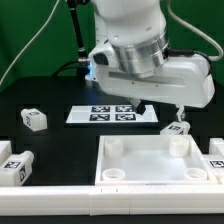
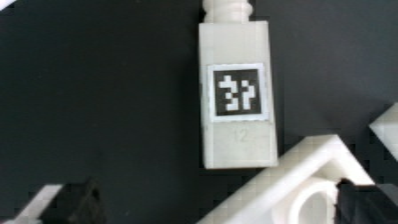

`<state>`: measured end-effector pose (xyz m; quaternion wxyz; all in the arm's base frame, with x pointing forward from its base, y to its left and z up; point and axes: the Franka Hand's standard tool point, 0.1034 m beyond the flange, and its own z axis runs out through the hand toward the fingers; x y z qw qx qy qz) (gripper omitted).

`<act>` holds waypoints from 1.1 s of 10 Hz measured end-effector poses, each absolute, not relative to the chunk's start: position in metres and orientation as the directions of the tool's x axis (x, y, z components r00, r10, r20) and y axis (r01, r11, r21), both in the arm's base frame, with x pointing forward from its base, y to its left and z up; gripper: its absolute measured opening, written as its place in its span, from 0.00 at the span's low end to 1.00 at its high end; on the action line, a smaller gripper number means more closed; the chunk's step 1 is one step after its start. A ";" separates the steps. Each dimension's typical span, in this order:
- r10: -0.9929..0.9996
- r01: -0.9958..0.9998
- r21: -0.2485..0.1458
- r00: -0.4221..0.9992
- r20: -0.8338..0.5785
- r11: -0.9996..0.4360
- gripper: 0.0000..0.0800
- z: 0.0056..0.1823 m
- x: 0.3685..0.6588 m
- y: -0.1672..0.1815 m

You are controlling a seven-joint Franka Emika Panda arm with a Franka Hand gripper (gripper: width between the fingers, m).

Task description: Assemble one leg

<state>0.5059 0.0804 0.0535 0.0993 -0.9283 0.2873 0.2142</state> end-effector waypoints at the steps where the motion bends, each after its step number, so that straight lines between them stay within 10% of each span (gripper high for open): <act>1: -0.478 -0.573 -0.046 0.724 -0.498 -0.819 0.81 0.052 0.501 0.084; 11: -0.288 -0.491 -0.035 0.565 -0.773 -0.870 0.81 0.043 0.482 0.109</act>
Offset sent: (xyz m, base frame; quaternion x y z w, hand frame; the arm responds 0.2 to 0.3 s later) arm 0.0000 0.0000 0.0000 0.0000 -0.1938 0.0000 0.9810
